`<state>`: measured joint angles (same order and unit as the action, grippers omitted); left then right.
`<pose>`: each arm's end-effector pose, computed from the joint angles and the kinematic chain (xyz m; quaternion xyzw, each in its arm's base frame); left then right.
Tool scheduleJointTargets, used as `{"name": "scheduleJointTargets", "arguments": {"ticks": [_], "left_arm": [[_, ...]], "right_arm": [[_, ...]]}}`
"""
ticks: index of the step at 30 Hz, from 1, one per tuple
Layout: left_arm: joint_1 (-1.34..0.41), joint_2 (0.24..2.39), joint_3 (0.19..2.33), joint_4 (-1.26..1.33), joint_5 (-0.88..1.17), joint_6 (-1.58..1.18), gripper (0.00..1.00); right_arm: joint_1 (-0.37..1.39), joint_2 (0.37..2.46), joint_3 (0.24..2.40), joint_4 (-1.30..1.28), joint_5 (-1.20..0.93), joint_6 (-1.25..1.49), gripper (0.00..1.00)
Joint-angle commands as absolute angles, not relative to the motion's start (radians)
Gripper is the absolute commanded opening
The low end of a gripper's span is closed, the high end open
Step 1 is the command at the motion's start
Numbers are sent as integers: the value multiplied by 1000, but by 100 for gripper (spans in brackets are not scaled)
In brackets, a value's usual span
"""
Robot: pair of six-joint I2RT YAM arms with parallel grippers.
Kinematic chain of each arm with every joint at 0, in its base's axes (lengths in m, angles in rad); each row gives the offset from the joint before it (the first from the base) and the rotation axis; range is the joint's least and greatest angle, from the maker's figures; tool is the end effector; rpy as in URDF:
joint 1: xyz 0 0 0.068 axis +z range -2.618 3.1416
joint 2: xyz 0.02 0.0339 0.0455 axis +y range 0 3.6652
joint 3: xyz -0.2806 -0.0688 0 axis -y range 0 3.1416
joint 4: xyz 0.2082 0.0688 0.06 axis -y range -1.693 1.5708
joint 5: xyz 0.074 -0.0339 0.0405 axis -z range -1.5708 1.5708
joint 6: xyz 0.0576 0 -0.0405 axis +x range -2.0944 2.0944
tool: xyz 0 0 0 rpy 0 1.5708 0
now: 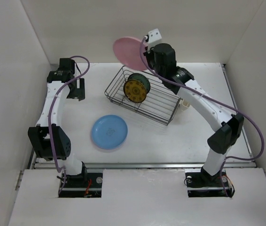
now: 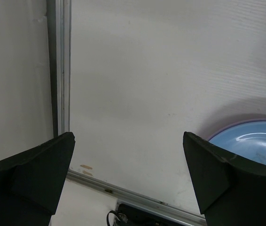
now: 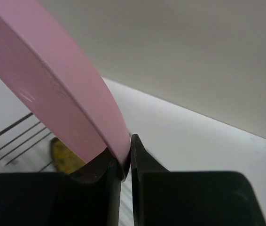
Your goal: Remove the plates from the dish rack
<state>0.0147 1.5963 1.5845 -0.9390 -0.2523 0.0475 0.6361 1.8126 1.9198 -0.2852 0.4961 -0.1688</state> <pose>0.3112 0.0190 0.3459 -0.0229 0.9453 0.1292 0.2988 0.3465 0.2218 0.4458 -0.1464 0.7459 -0.0393 0.6485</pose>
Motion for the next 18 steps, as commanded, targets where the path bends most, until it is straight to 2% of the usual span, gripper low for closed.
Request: {"name": "scheduleJointTargets", "arguments": {"ticks": [1,4,8,16,17,18], "left_arm": [[14,1557,1628,-945,-291,46,100],[23,1531,1628,-936,-301,37,100],[35,1491,1617,-901,-311,37,100],[35,1471,1572,-900,-311,28,100],[35,1459,1560,-900,-311,28,100],[35,1459,1548,-900,-311,28,100]], "right_arm": [[701,1769,1856,-386,152,-158,0],[754,1779,1822,-491,-79,-137,0],[834,1857,1795,-561,-225,-126,0],[922,1996,1786,-626,-290,-98,0],[922,2008,1786,-626,-279,-86,1],[922,2008,1775,-626,-262,-74,7]]}}
